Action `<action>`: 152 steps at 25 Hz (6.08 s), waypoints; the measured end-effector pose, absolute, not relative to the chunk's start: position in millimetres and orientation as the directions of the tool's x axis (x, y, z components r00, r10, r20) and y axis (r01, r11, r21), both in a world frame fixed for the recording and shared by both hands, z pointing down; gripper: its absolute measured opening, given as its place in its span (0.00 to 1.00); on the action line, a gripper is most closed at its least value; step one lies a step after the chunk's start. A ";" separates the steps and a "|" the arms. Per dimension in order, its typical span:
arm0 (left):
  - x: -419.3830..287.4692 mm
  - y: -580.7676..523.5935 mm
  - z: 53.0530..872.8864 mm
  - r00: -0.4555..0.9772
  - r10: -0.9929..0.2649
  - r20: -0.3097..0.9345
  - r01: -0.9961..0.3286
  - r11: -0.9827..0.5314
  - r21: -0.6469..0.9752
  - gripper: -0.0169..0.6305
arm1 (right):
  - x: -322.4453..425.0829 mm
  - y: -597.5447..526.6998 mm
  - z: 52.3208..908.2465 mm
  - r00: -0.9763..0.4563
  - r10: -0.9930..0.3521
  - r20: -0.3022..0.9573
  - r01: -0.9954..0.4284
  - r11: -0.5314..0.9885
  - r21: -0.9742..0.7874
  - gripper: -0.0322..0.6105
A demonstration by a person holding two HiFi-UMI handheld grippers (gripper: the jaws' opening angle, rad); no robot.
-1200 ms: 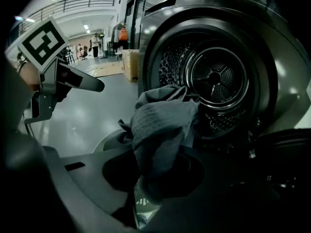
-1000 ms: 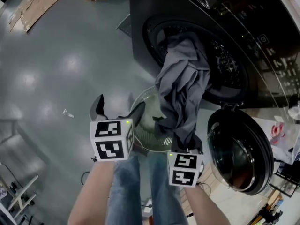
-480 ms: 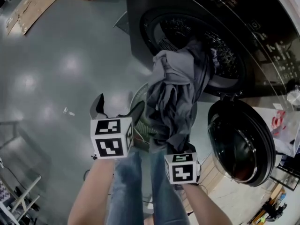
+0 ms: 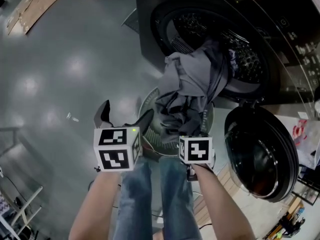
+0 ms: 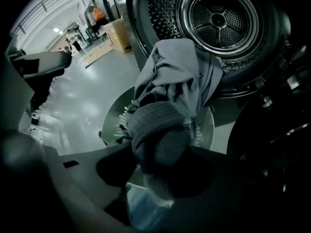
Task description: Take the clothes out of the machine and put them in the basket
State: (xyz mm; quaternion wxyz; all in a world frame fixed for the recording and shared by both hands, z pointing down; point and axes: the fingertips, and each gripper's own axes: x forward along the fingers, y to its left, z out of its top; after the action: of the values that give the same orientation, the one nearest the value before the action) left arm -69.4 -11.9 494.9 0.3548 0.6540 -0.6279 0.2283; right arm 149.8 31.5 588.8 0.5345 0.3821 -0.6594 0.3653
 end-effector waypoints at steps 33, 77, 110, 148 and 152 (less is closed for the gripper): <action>-34.6 -101.2 528.7 0.150 -0.656 0.740 -0.988 -0.083 0.126 0.90 | 139.8 -249.8 619.2 -0.123 -0.384 0.915 -0.559 0.789 0.256 0.93; -49.9 -53.2 474.3 0.157 -0.656 0.738 -0.988 -0.096 0.124 0.90 | 111.5 -59.4 509.3 -0.314 -0.259 0.913 -0.683 0.730 -0.028 0.16; -46.9 -25.5 516.8 0.155 -0.613 0.775 -0.987 -0.060 0.151 0.90 | 133.2 -45.9 590.7 -0.241 -0.176 0.954 -0.736 0.674 -0.062 0.87; 20.1 -139.6 560.1 0.267 -0.638 0.722 -0.957 -0.089 0.275 0.90 | 256.6 -361.5 648.2 0.243 -0.405 0.881 -0.653 0.603 0.458 0.86; 15.7 -134.0 571.9 0.255 -0.642 0.723 -0.957 -0.058 0.286 0.90 | 271.9 -369.3 670.6 0.269 -0.351 0.897 -0.676 0.594 0.436 0.86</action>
State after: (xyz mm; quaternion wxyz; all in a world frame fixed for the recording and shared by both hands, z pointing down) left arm 15.7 -134.0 571.9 0.3769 0.6967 -0.5736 0.2088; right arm 271.9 -369.3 670.6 0.6683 0.4338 -0.5920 0.1218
